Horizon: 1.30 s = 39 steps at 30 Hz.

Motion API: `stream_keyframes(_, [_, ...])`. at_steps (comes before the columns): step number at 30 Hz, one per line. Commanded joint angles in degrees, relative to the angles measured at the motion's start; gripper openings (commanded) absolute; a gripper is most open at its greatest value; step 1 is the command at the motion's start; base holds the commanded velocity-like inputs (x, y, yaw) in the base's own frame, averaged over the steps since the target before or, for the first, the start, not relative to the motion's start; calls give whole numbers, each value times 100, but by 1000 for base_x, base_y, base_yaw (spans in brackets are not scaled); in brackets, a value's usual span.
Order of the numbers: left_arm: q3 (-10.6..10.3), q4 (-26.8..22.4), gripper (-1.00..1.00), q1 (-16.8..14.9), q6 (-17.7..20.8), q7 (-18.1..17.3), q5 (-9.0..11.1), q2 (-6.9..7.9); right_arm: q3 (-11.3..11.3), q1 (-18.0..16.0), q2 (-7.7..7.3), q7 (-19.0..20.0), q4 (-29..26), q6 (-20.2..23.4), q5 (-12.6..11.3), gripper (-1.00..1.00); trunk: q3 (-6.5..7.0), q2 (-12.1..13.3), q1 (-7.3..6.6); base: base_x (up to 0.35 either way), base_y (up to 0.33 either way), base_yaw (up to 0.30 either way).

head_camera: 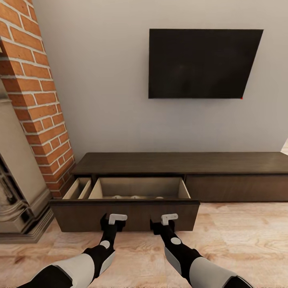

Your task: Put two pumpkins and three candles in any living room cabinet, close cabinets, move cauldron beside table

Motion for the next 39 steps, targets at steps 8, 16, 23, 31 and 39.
stream_keyframes(8, [-30, -8, 100, -4, 2, 44, -13, 1, 40, -6, 0, -31, 7, -19, -39, 100, -150, -325, 175, 0, 0, 0])
stream_keyframes(16, [-15, -23, 100, -4, 3, 29, -3, 6, 29, -5, 0, -31, 7, -19, -44, 100, -307, -521, 289, 0, 0, 0])
stream_keyframes(23, [-15, -34, 100, -4, -7, 27, 10, 6, 23, -3, 0, -23, 0, -35, -52, 100, -417, -528, 302, 0, 0, 0])
stream_keyframes(31, [-9, -41, 100, -4, -15, 36, 18, 6, 15, -4, 0, -18, -9, -36, -52, 100, -417, -528, 302, 0, 0, 0])
stream_keyframes(39, [29, -41, 100, -4, -15, 6, 32, 6, 8, -3, 0, -14, -10, -39, -52, 100, -417, -528, 302, 108, 0, 0])
